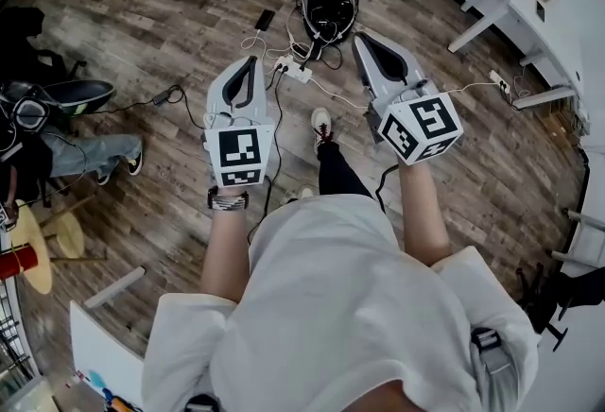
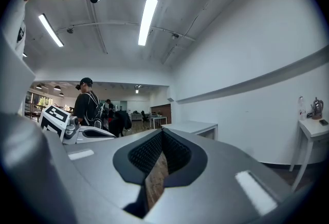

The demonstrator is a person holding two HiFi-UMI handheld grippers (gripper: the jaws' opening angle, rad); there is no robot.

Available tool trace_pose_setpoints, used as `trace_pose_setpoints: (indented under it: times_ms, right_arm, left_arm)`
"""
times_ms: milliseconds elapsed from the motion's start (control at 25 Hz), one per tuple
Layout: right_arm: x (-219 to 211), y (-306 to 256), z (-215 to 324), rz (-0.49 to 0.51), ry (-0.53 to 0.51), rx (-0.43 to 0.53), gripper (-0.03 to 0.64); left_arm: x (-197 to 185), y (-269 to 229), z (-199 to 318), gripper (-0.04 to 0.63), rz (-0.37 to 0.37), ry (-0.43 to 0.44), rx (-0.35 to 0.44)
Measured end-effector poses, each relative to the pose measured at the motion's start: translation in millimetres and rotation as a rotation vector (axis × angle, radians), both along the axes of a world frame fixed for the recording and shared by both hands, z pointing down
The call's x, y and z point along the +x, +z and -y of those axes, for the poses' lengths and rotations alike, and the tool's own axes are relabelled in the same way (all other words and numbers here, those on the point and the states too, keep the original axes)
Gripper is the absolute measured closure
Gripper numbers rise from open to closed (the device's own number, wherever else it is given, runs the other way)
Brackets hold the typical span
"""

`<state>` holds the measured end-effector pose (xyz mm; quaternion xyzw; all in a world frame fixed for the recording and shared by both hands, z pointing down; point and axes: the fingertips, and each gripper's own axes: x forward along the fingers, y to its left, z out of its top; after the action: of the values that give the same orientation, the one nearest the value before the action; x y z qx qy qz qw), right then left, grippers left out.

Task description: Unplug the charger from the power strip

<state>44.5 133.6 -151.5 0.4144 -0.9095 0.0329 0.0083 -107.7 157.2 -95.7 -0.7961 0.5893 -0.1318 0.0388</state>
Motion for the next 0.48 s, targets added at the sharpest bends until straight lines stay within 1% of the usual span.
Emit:
trace_pose_setpoints:
  times_ms: [200,480]
  right_arm:
    - [2.0,4.2,44.1,-0.007,0.006,0.004,0.614]
    - [2.0,12.8,106.0,-0.009,-0.002,-0.022,0.614]
  left_arm:
    - [1.1,7.2,38.9,0.591,0.002,0.002,-0.015]
    - [5.3,12.0,100.3,0.591,-0.003,0.007,-0.030]
